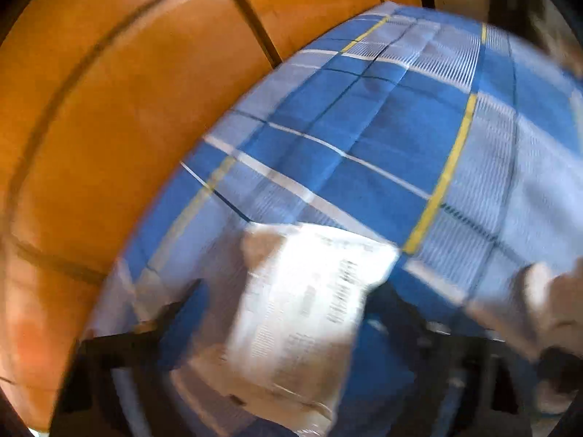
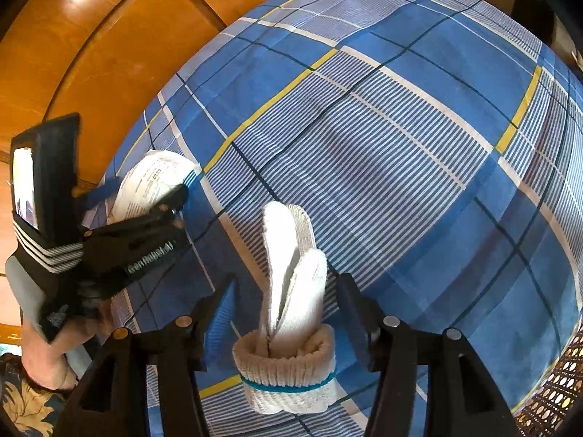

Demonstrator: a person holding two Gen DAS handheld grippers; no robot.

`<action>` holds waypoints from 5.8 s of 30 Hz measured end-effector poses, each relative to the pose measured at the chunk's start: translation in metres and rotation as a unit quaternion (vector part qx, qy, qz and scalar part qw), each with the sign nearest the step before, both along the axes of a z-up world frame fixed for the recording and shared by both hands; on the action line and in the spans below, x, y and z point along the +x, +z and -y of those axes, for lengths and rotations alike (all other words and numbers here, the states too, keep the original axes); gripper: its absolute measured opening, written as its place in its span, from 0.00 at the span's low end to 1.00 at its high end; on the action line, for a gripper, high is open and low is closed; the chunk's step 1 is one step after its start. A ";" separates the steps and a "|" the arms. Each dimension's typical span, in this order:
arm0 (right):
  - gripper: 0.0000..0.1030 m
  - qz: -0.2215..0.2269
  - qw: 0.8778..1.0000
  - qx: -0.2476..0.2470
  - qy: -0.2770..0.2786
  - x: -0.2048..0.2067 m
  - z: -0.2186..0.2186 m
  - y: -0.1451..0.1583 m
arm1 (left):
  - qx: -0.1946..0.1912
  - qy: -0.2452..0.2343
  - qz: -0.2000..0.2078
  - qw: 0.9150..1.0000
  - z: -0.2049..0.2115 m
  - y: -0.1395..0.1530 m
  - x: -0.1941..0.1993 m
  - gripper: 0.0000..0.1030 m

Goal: Organize soft objects
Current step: 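Move the left gripper to the white printed packet and grasp it while the right holds the glove, then carry the white packet toward the gold tray with the left gripper while the right holds the glove, then lower the white packet into the gold tray and open the left gripper, then lift the white glove and turn the right tool toward the gold tray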

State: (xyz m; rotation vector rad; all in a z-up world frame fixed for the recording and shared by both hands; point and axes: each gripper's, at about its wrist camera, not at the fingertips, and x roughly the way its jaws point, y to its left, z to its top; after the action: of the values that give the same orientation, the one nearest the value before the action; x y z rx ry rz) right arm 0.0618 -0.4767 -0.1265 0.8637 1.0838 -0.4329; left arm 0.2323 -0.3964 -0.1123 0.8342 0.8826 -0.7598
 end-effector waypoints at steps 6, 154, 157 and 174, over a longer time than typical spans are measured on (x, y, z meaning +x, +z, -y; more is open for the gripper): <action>0.55 -0.004 1.000 -0.013 0.012 0.002 -0.003 0.001 | -0.026 0.028 -0.040 0.998 -0.013 0.007 -0.014 0.50; 0.39 -0.105 0.904 -0.328 0.252 0.031 -0.150 0.005 | -0.212 0.582 0.045 0.784 -0.627 0.033 -0.181 0.51; 0.39 -0.105 0.904 -0.328 0.252 0.031 -0.150 0.005 | -0.215 0.578 0.043 0.786 -0.626 0.033 -0.179 0.63; 0.35 -0.103 0.903 -0.329 0.255 0.030 -0.151 0.004 | -0.198 0.569 0.103 0.792 -0.613 0.049 -0.213 0.72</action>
State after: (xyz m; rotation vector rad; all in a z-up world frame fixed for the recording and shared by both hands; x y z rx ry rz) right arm 0.0921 -0.3254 -0.1226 -0.0771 1.1994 -0.4119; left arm 0.0196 0.2168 -0.0636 -0.0838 0.8063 0.2313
